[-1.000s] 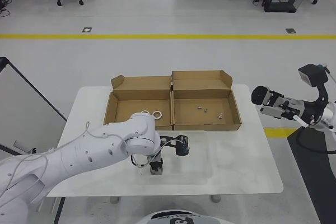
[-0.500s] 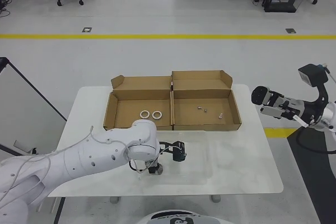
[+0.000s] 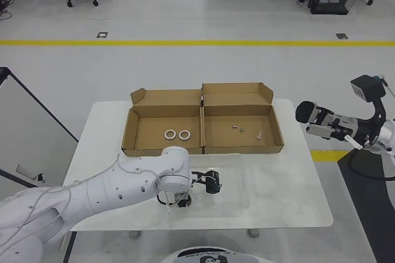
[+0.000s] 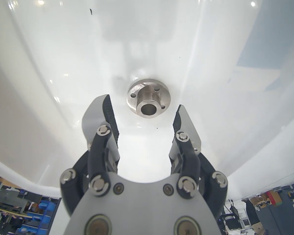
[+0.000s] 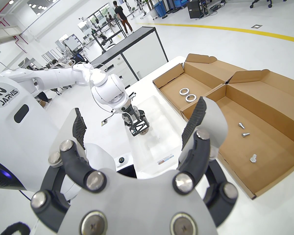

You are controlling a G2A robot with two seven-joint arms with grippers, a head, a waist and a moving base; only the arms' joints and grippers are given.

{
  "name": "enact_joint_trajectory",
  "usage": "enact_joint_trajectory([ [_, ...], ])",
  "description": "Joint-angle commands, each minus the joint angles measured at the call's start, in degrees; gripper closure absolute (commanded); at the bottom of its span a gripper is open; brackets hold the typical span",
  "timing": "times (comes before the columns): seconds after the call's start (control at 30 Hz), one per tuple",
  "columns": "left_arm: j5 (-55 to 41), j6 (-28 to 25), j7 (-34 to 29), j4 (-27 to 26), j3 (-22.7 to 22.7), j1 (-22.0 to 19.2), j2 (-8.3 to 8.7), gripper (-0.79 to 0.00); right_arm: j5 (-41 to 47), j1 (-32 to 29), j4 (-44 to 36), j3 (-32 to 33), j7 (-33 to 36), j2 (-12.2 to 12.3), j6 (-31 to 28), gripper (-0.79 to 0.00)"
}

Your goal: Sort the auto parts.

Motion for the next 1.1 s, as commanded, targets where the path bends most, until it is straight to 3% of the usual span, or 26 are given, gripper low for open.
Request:
enact_joint_trajectory([
  [0.0, 0.2, 0.0, 0.0, 0.4, 0.0, 0.3, -0.26, -0.480, 0.0, 0.0, 0.0, 0.0, 0.0, 0.0, 0.0, -0.785],
  [0.1, 0.3, 0.1, -0.1, 0.9, 0.0, 0.5, -0.60, -0.419, 0.0, 0.0, 0.0, 0.0, 0.0, 0.0, 0.0, -0.785],
  [0.33, 0.3, 0.1, -0.1, 1.5, 0.0, 0.3, -0.99, -0.369, 0.0, 0.0, 0.0, 0.0, 0.0, 0.0, 0.0, -0.785],
  [1.07, -0.6, 1.3, -1.3, -0.1, 0.0, 0.3, -0.92, -0.379, 0.0, 0.0, 0.0, 0.0, 0.0, 0.0, 0.0, -0.785],
])
